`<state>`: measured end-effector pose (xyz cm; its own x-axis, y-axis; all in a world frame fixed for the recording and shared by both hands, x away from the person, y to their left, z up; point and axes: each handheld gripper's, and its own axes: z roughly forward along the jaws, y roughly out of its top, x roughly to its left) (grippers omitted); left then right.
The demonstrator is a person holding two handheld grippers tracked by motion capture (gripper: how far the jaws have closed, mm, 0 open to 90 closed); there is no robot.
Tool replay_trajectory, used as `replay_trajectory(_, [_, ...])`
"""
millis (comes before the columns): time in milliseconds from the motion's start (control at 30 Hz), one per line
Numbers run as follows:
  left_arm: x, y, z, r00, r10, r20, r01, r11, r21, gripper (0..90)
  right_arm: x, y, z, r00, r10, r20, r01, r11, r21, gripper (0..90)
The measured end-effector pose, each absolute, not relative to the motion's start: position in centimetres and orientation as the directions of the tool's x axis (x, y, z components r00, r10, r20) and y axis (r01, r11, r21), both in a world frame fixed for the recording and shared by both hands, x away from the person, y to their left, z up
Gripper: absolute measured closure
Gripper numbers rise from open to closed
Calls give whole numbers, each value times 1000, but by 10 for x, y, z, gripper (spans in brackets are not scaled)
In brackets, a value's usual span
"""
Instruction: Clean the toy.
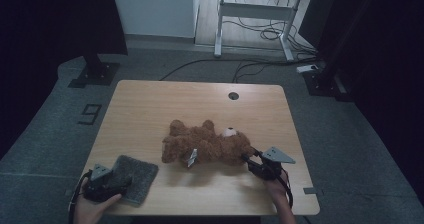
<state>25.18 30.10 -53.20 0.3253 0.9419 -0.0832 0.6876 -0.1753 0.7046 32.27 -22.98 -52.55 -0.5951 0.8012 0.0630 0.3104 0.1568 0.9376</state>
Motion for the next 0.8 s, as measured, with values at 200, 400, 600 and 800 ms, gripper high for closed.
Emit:
replay_trajectory(200, [266, 310, -535, 299, 949, -97, 684, -142, 716, 210, 323, -230, -526, -594, 802, 67, 309, 151, 939, 568])
replay_trajectory(400, [283, 318, -536, 301, 946, -118, 686, -129, 716, 214, 323, -230, -526, -592, 803, 67, 311, 151, 938, 568])
replay_trajectory(600, [288, 320, -543, 308, 945, -112, 696, -144, 704, 238, 323, -230, -526, -591, 804, 66, 310, 151, 939, 567])
replay_trajectory(800, [283, 318, -545, 336, 937, -94, 668, -166, 725, 415, 323, -230, -526, -590, 804, 66, 309, 150, 939, 567])
